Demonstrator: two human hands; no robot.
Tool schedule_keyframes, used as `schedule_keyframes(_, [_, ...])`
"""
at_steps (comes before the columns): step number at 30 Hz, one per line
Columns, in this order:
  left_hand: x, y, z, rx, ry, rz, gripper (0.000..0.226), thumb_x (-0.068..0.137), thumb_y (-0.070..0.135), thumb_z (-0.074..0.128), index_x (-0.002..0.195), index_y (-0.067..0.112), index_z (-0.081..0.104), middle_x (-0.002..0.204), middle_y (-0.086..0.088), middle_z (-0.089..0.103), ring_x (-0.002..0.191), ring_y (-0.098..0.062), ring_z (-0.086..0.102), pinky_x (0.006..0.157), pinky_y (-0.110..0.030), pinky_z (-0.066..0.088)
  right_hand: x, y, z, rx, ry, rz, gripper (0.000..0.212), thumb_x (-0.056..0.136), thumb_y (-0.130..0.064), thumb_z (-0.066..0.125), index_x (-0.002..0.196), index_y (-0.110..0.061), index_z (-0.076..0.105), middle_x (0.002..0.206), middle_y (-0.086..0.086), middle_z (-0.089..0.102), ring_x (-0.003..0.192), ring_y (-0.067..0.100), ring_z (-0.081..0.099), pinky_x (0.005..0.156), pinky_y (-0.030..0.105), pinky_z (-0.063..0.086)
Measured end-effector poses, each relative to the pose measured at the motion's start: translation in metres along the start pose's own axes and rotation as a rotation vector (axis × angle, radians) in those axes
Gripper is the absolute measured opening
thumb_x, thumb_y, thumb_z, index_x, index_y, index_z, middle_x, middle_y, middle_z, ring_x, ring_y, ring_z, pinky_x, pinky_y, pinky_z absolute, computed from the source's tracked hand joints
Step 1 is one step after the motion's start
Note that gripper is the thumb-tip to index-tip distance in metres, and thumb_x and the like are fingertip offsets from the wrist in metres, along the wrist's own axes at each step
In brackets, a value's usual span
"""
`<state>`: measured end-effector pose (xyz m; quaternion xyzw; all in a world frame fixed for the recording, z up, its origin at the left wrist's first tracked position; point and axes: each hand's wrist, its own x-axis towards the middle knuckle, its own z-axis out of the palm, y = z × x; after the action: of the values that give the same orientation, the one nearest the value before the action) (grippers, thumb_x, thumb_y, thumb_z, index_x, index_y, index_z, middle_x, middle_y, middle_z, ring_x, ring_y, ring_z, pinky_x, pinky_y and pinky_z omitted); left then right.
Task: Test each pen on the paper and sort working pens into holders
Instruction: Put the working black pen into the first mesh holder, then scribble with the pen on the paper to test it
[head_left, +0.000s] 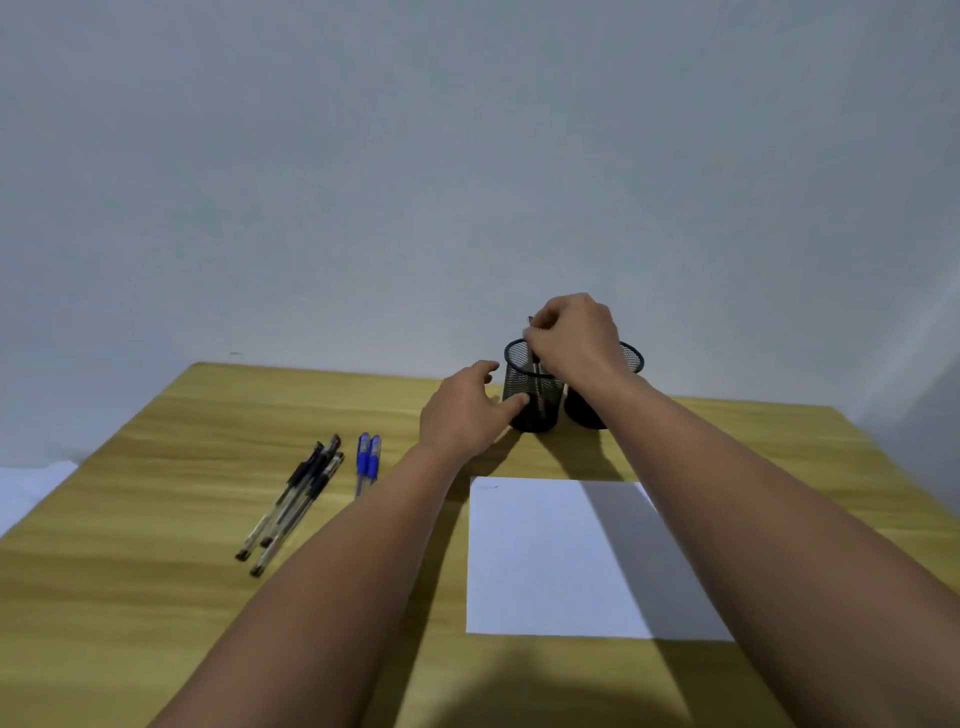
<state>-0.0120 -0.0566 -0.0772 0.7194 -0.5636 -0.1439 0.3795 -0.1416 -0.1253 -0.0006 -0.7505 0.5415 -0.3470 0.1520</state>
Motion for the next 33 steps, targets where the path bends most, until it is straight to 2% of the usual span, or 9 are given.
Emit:
schedule_keyframes(4, [-0.015,-0.011,-0.048,0.086,0.030,0.008,0.049,0.090,0.052,0.062,0.134,0.031,0.059,0.129,0.012,0.067,0.117,-0.013,0.062,0.093,-0.040,0.054,-0.022,-0.030,-0.011,0.068,-0.007,-0.022,0.011,0.089,-0.017,0.068,0.085,-0.018,0.078,0.087,-0.001,0.077,0.084,0.021,0.073,0.077,0.030,0.057])
schedule_keyframes(7, [-0.029,-0.026,-0.088,0.151,0.046,0.004,0.038,0.092,0.043,0.062,0.128,0.032,0.065,0.125,0.013,0.068,0.113,-0.013,0.063,0.092,-0.040,0.055,-0.046,-0.058,-0.010,0.104,-0.066,-0.042,0.011,0.089,-0.017,0.069,0.084,-0.018,0.079,0.090,-0.001,0.077,0.086,0.020,0.072,0.079,0.032,0.060])
schedule_keyframes(14, [-0.063,-0.082,-0.150,0.252,-0.032,-0.034,0.026,0.090,0.033,0.064,0.115,0.035,0.071,0.125,0.011,0.068,0.114,-0.015,0.063,0.093,-0.039,0.054,-0.104,-0.109,0.039,0.065,-0.369,-0.069,0.013,0.088,-0.010,0.070,0.084,-0.014,0.082,0.089,0.006,0.080,0.089,0.025,0.075,0.073,0.027,0.053])
schedule_keyframes(18, [-0.076,-0.119,-0.154,0.287,-0.067,-0.080,0.026,0.087,0.032,0.062,0.110,0.039,0.073,0.119,0.007,0.073,0.106,-0.018,0.067,0.088,-0.038,0.056,-0.130,-0.119,0.080,0.035,-0.520,-0.060,0.013,0.087,-0.009,0.070,0.087,-0.009,0.083,0.087,0.008,0.079,0.086,0.026,0.075,0.072,0.034,0.059])
schedule_keyframes(20, [-0.082,-0.134,-0.153,0.265,-0.098,-0.088,0.030,0.082,0.033,0.061,0.108,0.042,0.074,0.115,0.010,0.074,0.102,-0.018,0.069,0.085,-0.039,0.057,-0.141,-0.122,0.097,0.027,-0.563,-0.057,0.011,0.088,-0.014,0.072,0.082,-0.007,0.078,0.087,0.010,0.078,0.086,0.029,0.074,0.071,0.035,0.059])
schedule_keyframes(23, [-0.087,-0.150,-0.149,0.205,-0.104,-0.017,0.028,0.086,0.026,0.069,0.111,0.036,0.076,0.126,0.012,0.070,0.114,-0.017,0.065,0.094,-0.042,0.055,-0.154,-0.124,0.114,0.016,-0.591,-0.057,0.018,0.090,-0.018,0.073,0.074,-0.014,0.065,0.085,0.010,0.073,0.086,0.032,0.069,0.062,0.030,0.049])
schedule_keyframes(27, [-0.080,-0.165,-0.148,0.128,-0.084,-0.005,0.025,0.086,0.022,0.072,0.108,0.033,0.078,0.126,0.012,0.070,0.115,-0.012,0.064,0.098,-0.041,0.053,-0.158,-0.129,0.129,-0.033,-0.594,-0.061,0.036,0.088,-0.029,0.072,0.065,-0.021,0.045,0.070,0.000,0.051,0.081,0.029,0.056,0.049,0.028,0.033])
schedule_keyframes(30, [-0.075,-0.174,-0.150,0.083,-0.077,-0.020,0.026,0.086,0.018,0.070,0.107,0.031,0.078,0.120,0.013,0.071,0.111,-0.010,0.065,0.097,-0.040,0.053,-0.159,-0.135,0.136,-0.086,-0.619,-0.037,0.039,0.088,-0.037,0.073,0.068,-0.022,0.042,0.076,0.000,0.051,0.086,0.027,0.053,0.061,0.031,0.039])
schedule_keyframes(33, [-0.073,-0.176,-0.151,0.077,-0.085,-0.010,0.026,0.089,0.016,0.069,0.110,0.028,0.078,0.118,0.011,0.071,0.111,-0.010,0.064,0.098,-0.040,0.053,-0.156,-0.141,0.137,-0.153,-0.627,-0.003,0.031,0.091,-0.037,0.069,0.081,-0.020,0.046,0.080,-0.001,0.051,0.090,0.028,0.057,0.070,0.034,0.044])
